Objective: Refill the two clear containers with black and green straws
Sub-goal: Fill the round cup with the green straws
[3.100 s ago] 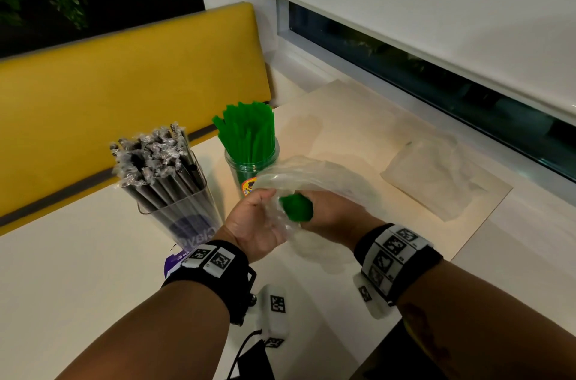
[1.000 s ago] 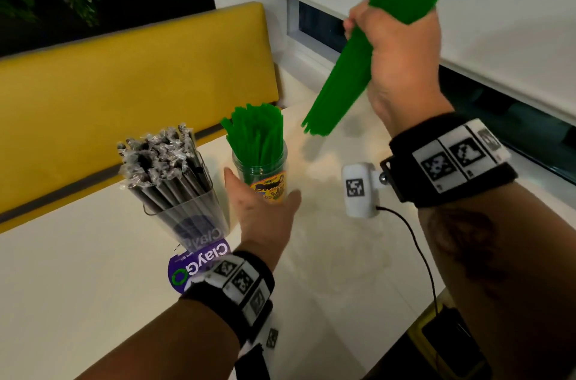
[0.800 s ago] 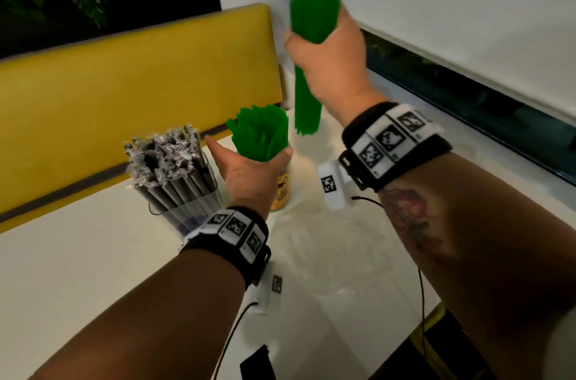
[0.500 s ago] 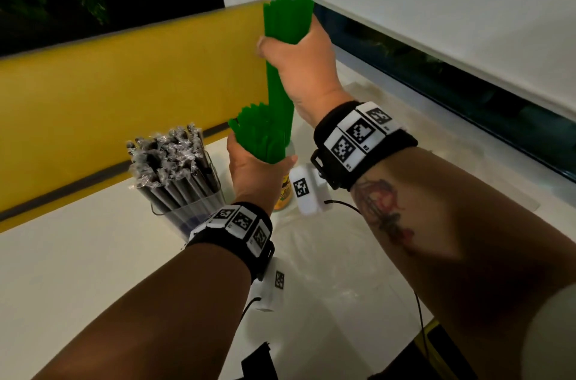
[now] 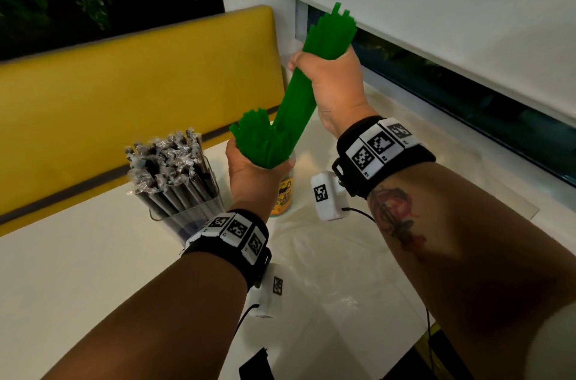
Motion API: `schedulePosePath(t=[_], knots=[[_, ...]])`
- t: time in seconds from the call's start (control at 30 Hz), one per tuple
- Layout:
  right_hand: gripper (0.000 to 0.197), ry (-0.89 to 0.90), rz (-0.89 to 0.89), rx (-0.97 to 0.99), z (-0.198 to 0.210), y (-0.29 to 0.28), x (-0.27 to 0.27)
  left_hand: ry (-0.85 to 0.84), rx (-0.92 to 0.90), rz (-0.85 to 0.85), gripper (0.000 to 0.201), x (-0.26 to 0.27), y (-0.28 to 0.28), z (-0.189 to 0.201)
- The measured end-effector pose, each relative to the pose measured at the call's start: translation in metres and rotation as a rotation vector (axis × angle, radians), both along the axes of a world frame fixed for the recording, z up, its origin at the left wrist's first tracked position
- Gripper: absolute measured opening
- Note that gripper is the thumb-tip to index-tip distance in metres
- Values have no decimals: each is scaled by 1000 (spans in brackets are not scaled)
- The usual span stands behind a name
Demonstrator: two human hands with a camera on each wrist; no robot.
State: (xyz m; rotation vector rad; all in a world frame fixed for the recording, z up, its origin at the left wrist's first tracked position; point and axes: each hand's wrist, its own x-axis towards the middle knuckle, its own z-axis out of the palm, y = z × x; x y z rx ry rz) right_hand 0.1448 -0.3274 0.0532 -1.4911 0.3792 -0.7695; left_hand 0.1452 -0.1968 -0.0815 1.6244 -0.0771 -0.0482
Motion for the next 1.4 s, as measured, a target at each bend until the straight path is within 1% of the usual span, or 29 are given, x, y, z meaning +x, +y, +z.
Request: schedulePosePath(t=[0.03, 0.13, 0.23, 0.3, 0.37, 0.43, 0.5, 0.53, 0.6, 0.63, 0.7, 0.77, 0.9, 0.97, 1.03, 1.1, 1.2, 1.3, 1.4], knots=[[16, -9, -14, 8, 0, -2, 1, 3, 6, -3, 99, 0, 0, 0], [21, -39, -7, 51, 0, -3, 3, 15, 20, -6, 93, 0, 1, 1], [18, -59, 68, 95, 0, 4, 6, 14, 27, -11, 96, 2, 0, 1], [12, -68, 147, 149, 1, 5, 6, 7, 57, -11, 100, 2, 0, 0], [5, -30, 255, 192, -3, 8, 2, 1, 83, -20, 105, 3, -1, 0], [3, 62, 350, 185, -19, 11, -3, -3, 77, -41, 106, 5, -2, -1], [18, 121, 375, 168, -40, 14, -5, -6, 60, -58, 106, 6, -3, -2], [25, 123, 354, 175, -50, 16, -6, -8, 57, -61, 105, 6, -3, -2], [33, 108, 254, 146, -58, 20, -5, -10, 55, -63, 104, 7, -4, -2], [32, 101, 190, 113, -59, 21, -3, -9, 53, -57, 103, 7, -3, -2], [23, 83, 63, 97, -56, 20, 3, -3, 44, -34, 101, 7, -2, -3], [21, 64, -13, 174, -51, 16, 8, 13, 40, -24, 98, 7, 0, -3], [17, 45, -14, 273, -49, 15, 12, 16, 38, -39, 96, 6, -1, -2], [18, 56, -20, 278, -56, 17, 11, 13, 26, -41, 98, 6, -1, -2], [20, 101, -25, 221, -66, 17, 9, 6, 38, -58, 102, 6, -1, -2], [21, 134, 15, 170, -72, 20, 8, -16, 58, -67, 107, 5, 1, -1], [32, 143, 87, 132, -73, 26, 6, -32, 82, -61, 110, 3, 2, 0], [38, 155, 92, 63, -72, 32, 3, -48, 69, -57, 116, 1, 3, 3], [43, 145, 65, -15, -71, 36, -4, -70, -4, -64, 124, -4, 2, 8]])
